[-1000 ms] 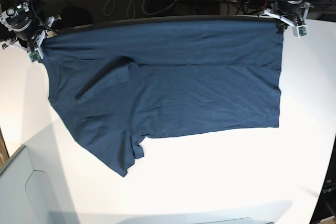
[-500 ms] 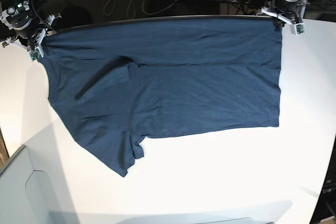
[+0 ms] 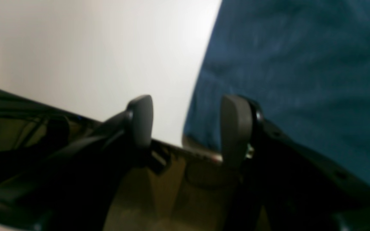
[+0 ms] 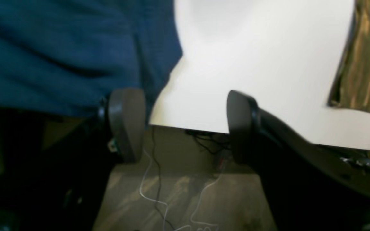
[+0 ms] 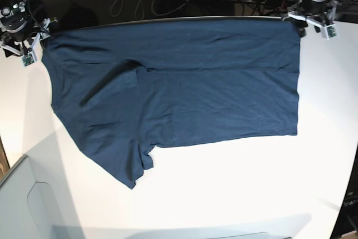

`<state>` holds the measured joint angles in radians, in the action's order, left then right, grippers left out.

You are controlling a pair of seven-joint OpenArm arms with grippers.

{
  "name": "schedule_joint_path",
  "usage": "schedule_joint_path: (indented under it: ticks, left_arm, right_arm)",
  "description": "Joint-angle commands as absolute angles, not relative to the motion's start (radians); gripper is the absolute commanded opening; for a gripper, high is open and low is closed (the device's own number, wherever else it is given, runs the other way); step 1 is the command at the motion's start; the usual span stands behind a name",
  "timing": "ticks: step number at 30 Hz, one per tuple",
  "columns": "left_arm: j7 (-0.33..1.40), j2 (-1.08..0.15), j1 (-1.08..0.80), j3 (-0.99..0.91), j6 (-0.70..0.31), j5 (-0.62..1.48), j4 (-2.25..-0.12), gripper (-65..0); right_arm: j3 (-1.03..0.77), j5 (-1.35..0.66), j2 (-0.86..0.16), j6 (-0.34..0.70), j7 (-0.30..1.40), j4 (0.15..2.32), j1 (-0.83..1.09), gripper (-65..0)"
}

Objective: Fold the T-shirt properly
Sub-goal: 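Release the shirt and move both grippers to the hem corners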

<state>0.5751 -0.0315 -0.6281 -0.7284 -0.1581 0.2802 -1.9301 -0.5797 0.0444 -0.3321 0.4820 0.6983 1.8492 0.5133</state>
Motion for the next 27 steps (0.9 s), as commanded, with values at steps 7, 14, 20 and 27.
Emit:
schedule_joint_path:
  ticks: [7, 14, 20, 27]
  left_arm:
    - [0.555, -0.059, -0.544, -0.759, -0.156, 0.277, -1.994, -32.4]
    - [0.555, -0.124, -0.262, -0.75, -0.156, 0.275, -1.899, -32.3]
    - [0.55, -0.223, -0.018, -0.684, -0.156, 0.274, -1.659, -32.3]
    - [0.484, -0.305, 0.236, -0.521, -0.15, 0.274, -1.268, -32.3]
  right_arm:
    - [-0.581, 0.036, -0.328, 0.484, 0.687, 1.929, 0.429, -26.8]
    - [-0.549, 0.039, -0.259, 0.484, 0.762, 1.928, 0.231, -26.5]
    - [-0.498, 0.039, -0.26, 0.484, 0.82, 1.928, 0.147, -26.7]
    - [-0.493, 0.039, -0.257, 0.484, 0.817, 1.926, 0.147, -26.7]
